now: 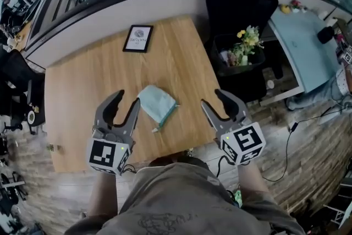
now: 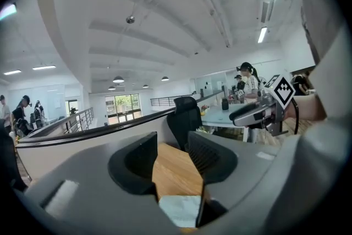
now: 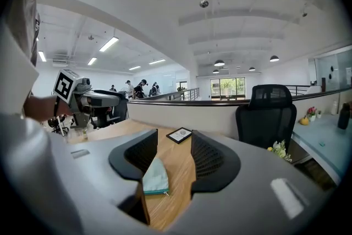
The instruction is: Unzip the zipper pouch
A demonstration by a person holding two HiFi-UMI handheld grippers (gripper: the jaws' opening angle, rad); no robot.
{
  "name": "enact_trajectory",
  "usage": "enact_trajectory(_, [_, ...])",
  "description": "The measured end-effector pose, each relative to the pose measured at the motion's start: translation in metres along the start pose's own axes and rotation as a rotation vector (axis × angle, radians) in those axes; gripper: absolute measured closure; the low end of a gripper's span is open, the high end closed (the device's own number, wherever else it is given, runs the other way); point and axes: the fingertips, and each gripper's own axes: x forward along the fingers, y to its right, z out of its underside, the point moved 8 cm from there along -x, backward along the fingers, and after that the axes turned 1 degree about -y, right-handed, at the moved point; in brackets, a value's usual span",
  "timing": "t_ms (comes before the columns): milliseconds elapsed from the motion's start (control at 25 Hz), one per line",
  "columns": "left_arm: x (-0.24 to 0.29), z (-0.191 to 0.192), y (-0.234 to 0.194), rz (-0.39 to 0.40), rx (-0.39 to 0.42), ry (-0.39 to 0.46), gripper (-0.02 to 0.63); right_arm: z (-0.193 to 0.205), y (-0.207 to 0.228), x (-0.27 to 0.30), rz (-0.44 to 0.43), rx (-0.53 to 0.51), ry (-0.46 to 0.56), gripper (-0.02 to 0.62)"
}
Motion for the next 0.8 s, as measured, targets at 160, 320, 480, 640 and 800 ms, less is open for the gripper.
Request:
enact_trajectory(160, [0.022,0.009,-0.007,0.123,0.066,-0.049,0.434,0.012,-0.005,0.011,-0.002,0.021,-0.034,0.396])
enact_trajectory(320, [0.053,0.022,-0.012,0.232,0.138,-0.132,0.434,0.031,-0.012,0.029,0.000,-0.016,-0.106,0.396])
enact_trajectory(480, [0.085,0.036,-0.011,0.374,0.180,-0.133,0.434,0.057,-0.012,0.046,0.004,0.002,-0.171,0.396])
enact_trajectory(640, [0.119,0.059,-0.007,0.513,0.257,-0.125,0.434,0.082,-0.007,0.060,0.002,0.036,-0.216,0.396])
enact_trajectory(800, [0.146,0.092,0.003,0.700,0.321,-0.194,0.433,0.105,-0.007,0.073,-0.002,0.063,-0.266,0.396])
